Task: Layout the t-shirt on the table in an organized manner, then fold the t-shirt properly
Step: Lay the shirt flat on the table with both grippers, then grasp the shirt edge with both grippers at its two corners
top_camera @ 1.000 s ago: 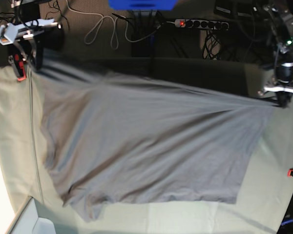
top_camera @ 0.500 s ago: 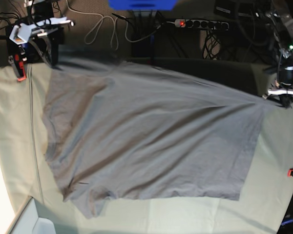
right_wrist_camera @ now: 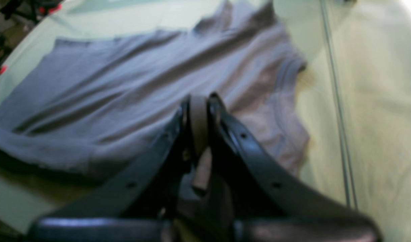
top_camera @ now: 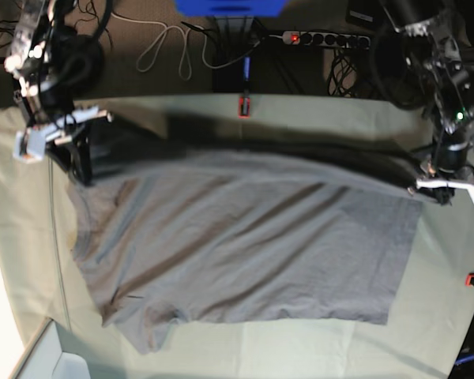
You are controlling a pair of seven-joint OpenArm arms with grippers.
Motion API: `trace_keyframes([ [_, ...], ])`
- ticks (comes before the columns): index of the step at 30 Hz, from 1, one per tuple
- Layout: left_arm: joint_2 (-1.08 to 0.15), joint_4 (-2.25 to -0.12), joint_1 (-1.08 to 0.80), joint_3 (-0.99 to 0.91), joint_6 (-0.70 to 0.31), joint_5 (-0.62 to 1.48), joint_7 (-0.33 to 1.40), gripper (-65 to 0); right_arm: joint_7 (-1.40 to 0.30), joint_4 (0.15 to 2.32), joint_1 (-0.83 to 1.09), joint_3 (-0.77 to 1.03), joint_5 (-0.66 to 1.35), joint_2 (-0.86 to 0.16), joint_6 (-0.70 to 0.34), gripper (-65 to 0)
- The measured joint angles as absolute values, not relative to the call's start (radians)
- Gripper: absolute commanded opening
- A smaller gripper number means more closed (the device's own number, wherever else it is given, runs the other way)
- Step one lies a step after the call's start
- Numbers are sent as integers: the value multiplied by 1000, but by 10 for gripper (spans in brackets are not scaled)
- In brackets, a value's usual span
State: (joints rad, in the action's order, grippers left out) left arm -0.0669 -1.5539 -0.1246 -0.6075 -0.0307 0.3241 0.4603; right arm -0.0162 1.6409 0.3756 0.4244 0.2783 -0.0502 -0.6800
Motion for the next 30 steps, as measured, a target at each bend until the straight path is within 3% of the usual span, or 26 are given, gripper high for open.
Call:
trace_keyframes([
  [5, -85, -1458, -43, -605, -31, 323, 471, -650, -187, 1611, 212, 417, 277, -67, -683, -650],
  [12, -145, -1315, 72, -525, -30, 320, 459, -650, -296, 1451, 14, 416, 276, -99, -683, -650],
  [18, -145, -1281, 98, -535, -30, 323, 461, -650, -305, 1326, -56, 402, 264, -115, -683, -650],
  [24, -175, -1277, 98, -562, -31, 326, 467, -650, -299, 1316, -88, 323, 135, -94, -683, -650],
  [30, -181, -1201, 117, -567, -29, 321, 467, -647, -298, 1292, -121, 320, 131, -76, -683, -650],
])
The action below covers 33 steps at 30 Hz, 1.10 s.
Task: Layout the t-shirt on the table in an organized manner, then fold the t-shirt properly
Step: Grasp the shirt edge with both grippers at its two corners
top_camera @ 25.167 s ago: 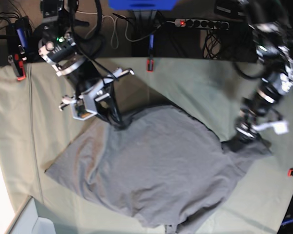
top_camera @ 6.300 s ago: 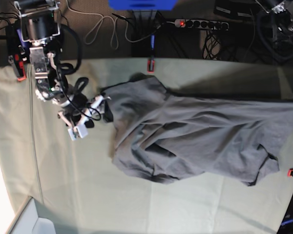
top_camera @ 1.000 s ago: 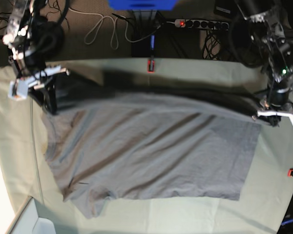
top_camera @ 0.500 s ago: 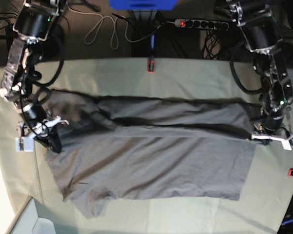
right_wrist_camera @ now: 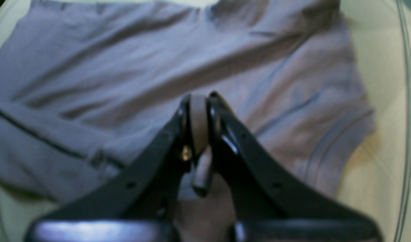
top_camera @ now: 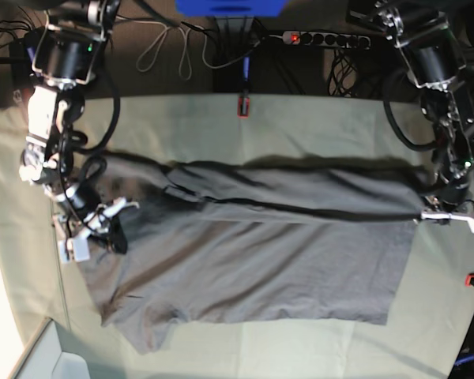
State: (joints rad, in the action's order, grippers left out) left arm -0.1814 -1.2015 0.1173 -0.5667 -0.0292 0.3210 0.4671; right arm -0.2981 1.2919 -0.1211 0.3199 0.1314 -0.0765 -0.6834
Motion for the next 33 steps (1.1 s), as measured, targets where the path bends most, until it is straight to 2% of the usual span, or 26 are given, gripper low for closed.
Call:
trace_keyframes([
  [5, -181, -1183, 143, -565, -31, 324, 455, -644, -301, 1199, -178, 320, 134, -92, -683, -650],
  [7, -183, -1176, 145, -565, -28, 322, 471, -615, -307, 1167, -189, 319, 106, -108, -684, -612],
  [9, -183, -1172, 145, -566, -27, 319, 482, -521, -311, 1145, -202, 320, 68, -116, -683, -534],
  [13, -180, -1175, 156, -567, -30, 327, 524, -268, -299, 1144, -207, 326, 30, -114, -684, -368],
  [14, -180, -1180, 155, -567, -30, 327, 524, -221, -300, 1144, -204, 327, 29, -114, -684, -335],
  [17, -183, -1198, 146, -573, -30, 327, 523, -150, -304, 1167, -192, 344, 28, -109, -684, -267],
  [25, -133, -1365, -30, -578, -25, 326, 521, -146, -296, 1393, -43, 495, 25, -44, -684, -251],
  [29, -115, -1367, -75, -572, -35, 335, 527, -146, -294, 1470, 54, 499, 29, -27, -684, -251],
  [33, -123, -1266, -66, -574, -28, 331, 513, -146, -300, 1478, 110, 501, 23, -16, -684, -251],
])
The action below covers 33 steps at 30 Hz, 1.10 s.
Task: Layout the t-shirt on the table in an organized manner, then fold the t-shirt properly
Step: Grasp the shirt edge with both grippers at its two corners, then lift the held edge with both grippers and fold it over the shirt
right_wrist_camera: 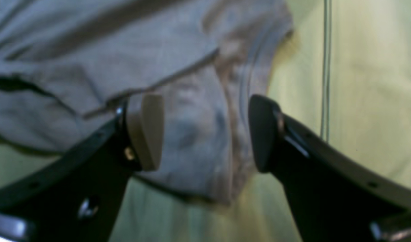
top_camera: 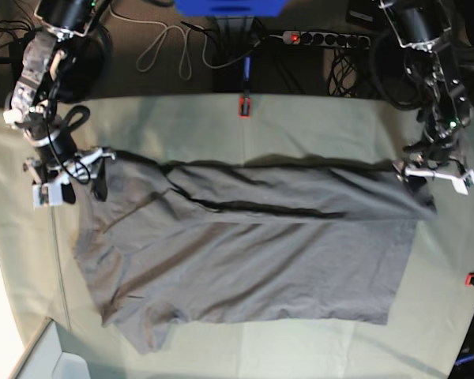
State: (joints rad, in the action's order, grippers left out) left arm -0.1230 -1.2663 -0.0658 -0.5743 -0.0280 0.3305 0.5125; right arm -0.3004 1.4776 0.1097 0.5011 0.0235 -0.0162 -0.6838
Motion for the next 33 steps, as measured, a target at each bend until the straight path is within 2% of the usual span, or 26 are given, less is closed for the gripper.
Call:
trace_keyframes([
  [12, -136, -1077, 10, -569, -33, 326, 342, -152, -296, 1432, 132, 496, 22, -21, -684, -247],
  [13, -136, -1071, 12, -570, -33, 325, 337, -171, -295, 1432, 137, 496, 23, -25, -684, -247],
  [15, -136, -1070, 11, -571, -34, 322, 333, -253, -292, 1432, 144, 499, 22, -29, -684, -247],
  [22, -138, -1067, 3, -575, -33, 331, 340, -650, -296, 1431, 189, 499, 22, -21, -684, -247],
  [33, -152, -1116, -35, -570, -39, 338, 377, -650, -292, 1406, 194, 498, 24, -25, -684, -245],
])
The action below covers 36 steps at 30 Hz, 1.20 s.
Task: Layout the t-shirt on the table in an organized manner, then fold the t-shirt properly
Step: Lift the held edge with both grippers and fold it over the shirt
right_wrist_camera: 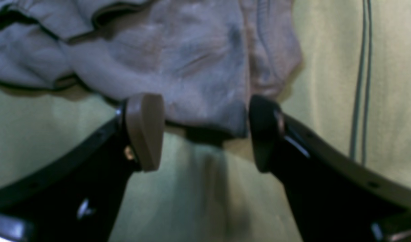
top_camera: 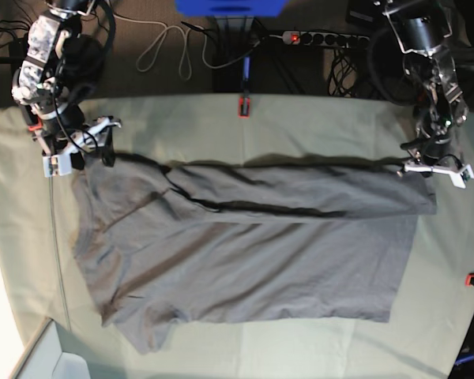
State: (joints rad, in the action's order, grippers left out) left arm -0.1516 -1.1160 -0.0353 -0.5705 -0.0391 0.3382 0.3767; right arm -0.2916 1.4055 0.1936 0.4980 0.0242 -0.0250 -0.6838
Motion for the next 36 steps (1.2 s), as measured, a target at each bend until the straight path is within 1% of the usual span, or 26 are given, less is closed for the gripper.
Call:
trace_keyframes([
  [9, -152, -1118, -33, -570, -38, 334, 384, -650, -290, 1275, 118, 501, 22, -67, -683, -252],
  [11, -152, -1118, -33, -570, -38, 334, 384, -650, -294, 1262, 111, 495, 22, -76, -684, -278],
  [12, -152, -1118, -33, -570, -38, 334, 384, -650, -294, 1262, 110, 495, 22, -80, -684, -309],
  [13, -152, -1118, -33, -570, -38, 334, 384, -650, -291, 1264, 111, 496, 23, -84, -684, -358],
  [15, -152, -1118, -33, -570, -38, 334, 384, -650, -293, 1265, 112, 495, 22, -88, -684, -490],
  [17, -152, -1118, -33, -570, -38, 333, 384, -650, -292, 1265, 112, 495, 23, -88, -684, -639],
  [18, -152, -1118, -33, -569, -38, 333, 384, -650, -292, 1266, 112, 496, 25, -88, -683, -650],
  [23, -152, -1119, -33, -567, -38, 330, 385, -650, -291, 1292, 138, 600, 32, -76, -684, -650],
  [26, -152, -1120, -33, -567, -38, 331, 384, -650, -296, 1325, 152, 672, 30, -52, -684, -650],
  [36, -152, -1122, -33, -567, -38, 330, 385, -650, -292, 1340, 170, 695, 33, -39, -684, -650],
])
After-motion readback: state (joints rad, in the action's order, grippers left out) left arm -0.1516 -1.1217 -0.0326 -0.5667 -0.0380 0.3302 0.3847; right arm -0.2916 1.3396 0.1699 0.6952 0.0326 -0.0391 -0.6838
